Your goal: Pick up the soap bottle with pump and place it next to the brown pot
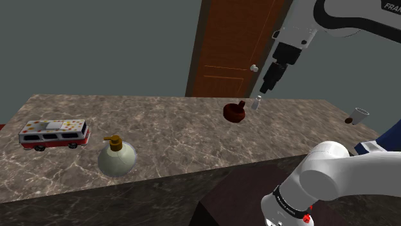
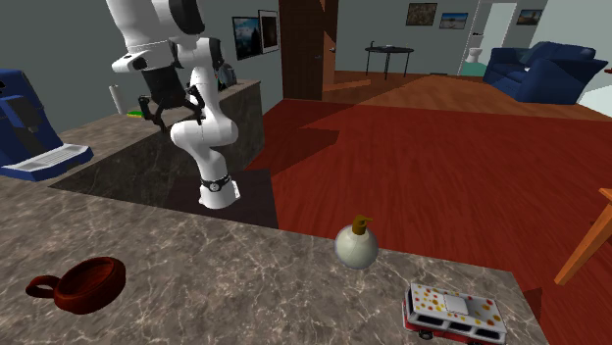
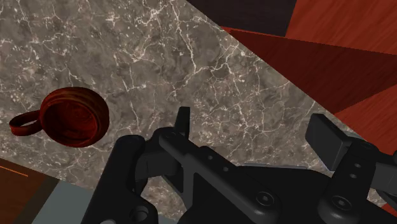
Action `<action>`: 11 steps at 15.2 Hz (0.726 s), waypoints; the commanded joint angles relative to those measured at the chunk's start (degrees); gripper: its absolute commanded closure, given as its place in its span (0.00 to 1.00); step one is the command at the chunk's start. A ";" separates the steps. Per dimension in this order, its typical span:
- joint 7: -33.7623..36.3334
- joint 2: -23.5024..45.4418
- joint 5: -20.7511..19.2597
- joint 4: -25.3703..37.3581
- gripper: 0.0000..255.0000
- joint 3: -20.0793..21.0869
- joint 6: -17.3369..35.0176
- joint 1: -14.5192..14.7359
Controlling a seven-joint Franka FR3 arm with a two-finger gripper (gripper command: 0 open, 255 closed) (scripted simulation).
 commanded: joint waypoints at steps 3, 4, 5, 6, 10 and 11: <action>1.99 1.04 1.45 -1.02 0.00 2.31 2.58 0.75; 2.96 1.67 2.15 -1.43 0.00 3.47 3.88 1.14; 3.93 2.38 2.83 -1.77 0.00 4.64 5.20 1.50; 4.89 3.15 3.47 -2.03 0.00 5.79 6.52 1.88; 8.69 6.99 5.69 -2.38 0.00 10.40 11.86 3.30; 9.63 8.11 6.15 -2.29 0.00 11.56 13.19 3.61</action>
